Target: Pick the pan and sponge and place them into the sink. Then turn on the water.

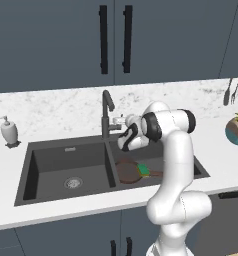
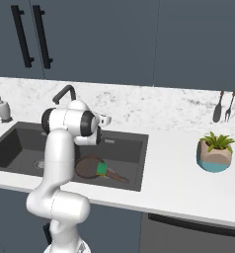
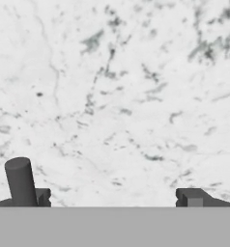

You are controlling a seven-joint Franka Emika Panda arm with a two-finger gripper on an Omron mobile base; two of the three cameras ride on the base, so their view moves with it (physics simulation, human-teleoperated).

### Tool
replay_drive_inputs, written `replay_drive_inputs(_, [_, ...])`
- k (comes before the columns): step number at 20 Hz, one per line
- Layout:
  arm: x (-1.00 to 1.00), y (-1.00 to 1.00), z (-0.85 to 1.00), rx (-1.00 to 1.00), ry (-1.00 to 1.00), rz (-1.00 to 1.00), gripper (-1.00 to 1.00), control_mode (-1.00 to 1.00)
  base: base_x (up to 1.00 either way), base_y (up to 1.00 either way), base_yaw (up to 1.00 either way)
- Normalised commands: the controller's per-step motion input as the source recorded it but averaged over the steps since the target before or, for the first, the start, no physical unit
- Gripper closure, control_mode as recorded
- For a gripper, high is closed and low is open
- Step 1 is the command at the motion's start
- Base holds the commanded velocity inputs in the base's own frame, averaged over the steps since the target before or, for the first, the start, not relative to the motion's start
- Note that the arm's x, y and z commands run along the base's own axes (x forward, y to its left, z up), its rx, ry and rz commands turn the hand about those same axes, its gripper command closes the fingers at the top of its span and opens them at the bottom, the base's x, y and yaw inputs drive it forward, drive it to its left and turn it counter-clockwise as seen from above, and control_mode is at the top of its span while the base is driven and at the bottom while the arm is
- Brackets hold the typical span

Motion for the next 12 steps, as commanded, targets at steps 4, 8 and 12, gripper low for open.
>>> replay_drive_inputs(4, [0.00, -0.98, 0.00, 0.07, 0.00, 0.00, -1.00, -1.00, 0.00, 0.00, 0.00])
replay_drive_inputs(8, [0.00, -0.98, 0.00, 0.07, 0.00, 0.00, -1.00, -1.00, 0.00, 0.00, 0.00])
replay_drive_inputs(12, [0.00, -1.00, 0.00, 0.07, 0.00, 0.03, -1.00, -1.00, 0.00, 0.00, 0.00])
